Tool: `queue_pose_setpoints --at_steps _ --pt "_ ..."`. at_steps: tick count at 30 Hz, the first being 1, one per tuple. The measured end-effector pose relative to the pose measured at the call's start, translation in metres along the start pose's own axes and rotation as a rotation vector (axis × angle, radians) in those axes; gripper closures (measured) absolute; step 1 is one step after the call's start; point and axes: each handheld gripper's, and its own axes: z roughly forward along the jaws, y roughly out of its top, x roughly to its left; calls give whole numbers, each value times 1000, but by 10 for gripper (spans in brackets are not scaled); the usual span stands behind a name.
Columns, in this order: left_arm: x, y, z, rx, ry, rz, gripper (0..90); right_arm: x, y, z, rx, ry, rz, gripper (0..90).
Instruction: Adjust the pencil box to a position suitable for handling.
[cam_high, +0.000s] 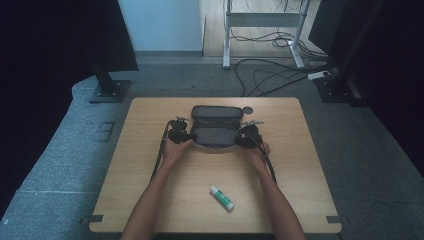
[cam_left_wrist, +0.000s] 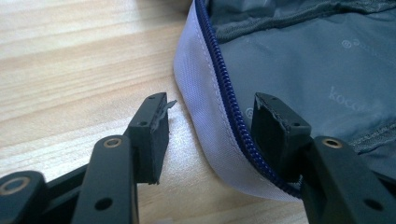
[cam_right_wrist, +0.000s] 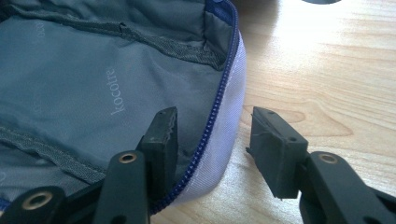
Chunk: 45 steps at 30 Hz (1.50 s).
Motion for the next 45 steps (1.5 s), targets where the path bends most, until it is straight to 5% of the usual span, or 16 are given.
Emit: queue_pose_setpoints --at_steps 9,21,28,34,45 --pt "2 -1 2 -14 -44 -13 587 3 3 0 11 -11 -18 640" --pt "0 1 -1 -10 -21 16 775 5 7 0 4 -59 -33 844" --pt "1 2 -3 -12 -11 28 844 2 8 -1 -11 -31 -4 858" --pt "5 2 -8 -15 -34 20 868 6 10 -6 -44 -35 -34 861" --pt "5 10 -40 -103 -58 15 872 10 21 -25 -109 -7 -22 862"
